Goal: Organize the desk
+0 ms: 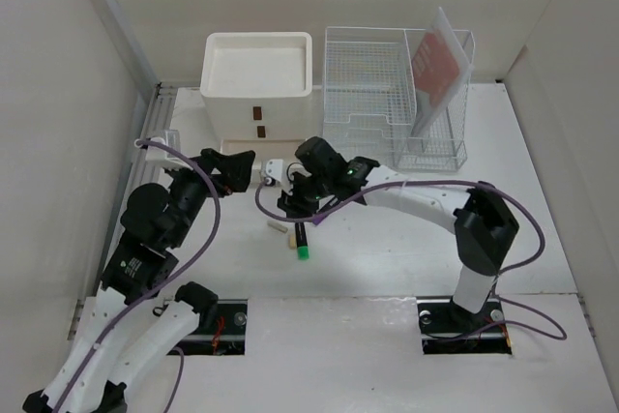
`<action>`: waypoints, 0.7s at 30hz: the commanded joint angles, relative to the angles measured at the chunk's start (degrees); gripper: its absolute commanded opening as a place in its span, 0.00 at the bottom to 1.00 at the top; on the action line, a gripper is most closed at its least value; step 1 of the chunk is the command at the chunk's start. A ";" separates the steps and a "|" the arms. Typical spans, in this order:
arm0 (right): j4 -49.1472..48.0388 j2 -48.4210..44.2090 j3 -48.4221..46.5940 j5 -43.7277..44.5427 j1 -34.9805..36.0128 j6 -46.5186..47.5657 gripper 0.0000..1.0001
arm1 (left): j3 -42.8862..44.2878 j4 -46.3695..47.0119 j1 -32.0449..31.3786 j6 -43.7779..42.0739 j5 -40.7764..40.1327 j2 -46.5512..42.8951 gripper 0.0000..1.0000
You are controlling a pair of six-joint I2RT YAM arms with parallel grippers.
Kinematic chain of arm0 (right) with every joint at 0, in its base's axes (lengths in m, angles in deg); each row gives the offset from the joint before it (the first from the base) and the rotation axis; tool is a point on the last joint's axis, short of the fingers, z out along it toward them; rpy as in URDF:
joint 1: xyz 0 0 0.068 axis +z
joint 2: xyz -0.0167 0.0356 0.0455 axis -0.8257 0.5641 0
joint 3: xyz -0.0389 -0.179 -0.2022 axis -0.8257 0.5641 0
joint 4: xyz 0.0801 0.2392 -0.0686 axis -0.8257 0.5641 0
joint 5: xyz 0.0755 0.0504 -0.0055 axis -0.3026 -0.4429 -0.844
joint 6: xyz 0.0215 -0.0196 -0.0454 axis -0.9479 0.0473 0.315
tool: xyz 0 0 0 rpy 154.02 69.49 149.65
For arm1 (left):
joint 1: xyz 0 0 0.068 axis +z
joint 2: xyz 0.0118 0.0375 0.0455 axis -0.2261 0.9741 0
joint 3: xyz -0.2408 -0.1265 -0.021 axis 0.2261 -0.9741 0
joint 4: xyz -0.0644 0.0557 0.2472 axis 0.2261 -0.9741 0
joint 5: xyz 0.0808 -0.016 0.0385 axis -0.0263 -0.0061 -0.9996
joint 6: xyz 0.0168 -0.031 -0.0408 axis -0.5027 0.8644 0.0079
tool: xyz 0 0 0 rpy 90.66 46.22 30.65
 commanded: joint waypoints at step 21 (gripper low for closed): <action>-3.05 17.11 -10.78 17.74 5.82 -11.80 0.69 | -9.26 -1.95 0.21 -16.75 -5.69 -20.24 1.00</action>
